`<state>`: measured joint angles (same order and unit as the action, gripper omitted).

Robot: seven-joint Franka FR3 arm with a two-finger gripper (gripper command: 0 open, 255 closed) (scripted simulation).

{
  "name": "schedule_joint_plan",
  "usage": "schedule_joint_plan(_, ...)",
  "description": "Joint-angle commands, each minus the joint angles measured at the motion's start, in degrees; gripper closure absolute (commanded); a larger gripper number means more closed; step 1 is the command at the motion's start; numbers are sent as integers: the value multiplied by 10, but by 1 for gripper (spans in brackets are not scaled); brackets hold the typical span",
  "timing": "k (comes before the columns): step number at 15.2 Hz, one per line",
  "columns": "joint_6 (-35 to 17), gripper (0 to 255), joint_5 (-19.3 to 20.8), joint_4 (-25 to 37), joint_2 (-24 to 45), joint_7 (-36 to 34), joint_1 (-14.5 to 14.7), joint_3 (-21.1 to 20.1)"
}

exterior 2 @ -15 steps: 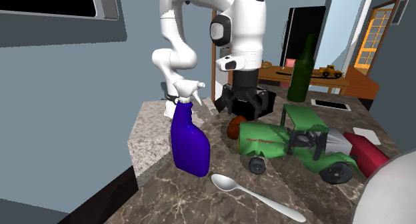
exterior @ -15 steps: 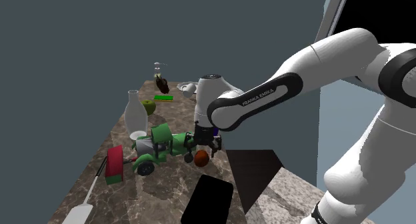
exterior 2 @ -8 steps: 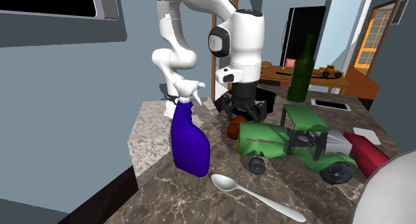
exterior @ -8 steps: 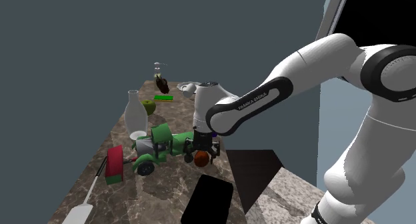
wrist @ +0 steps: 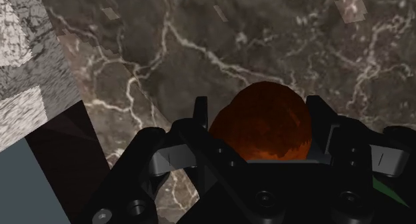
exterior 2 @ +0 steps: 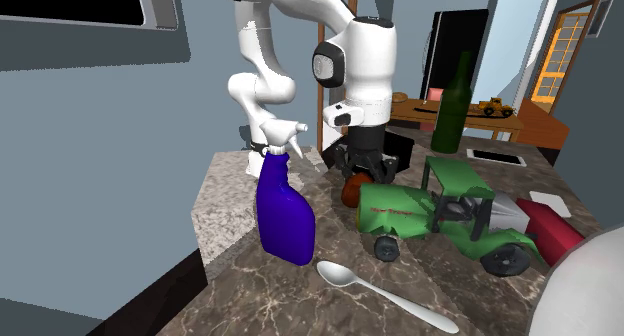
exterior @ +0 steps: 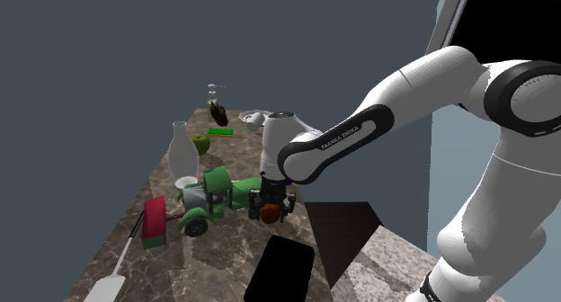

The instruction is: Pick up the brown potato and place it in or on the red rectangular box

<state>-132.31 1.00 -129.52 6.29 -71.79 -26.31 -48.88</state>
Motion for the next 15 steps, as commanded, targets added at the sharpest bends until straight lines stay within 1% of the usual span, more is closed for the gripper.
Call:
schedule_joint_plan(1,0,255,0,0,0,0,0,0)
schedule_joint_plan(9,0,255,0,0,0,0,0,0)
schedule_joint_plan(15,45,255,-40,18,-42,27,-8,-6)
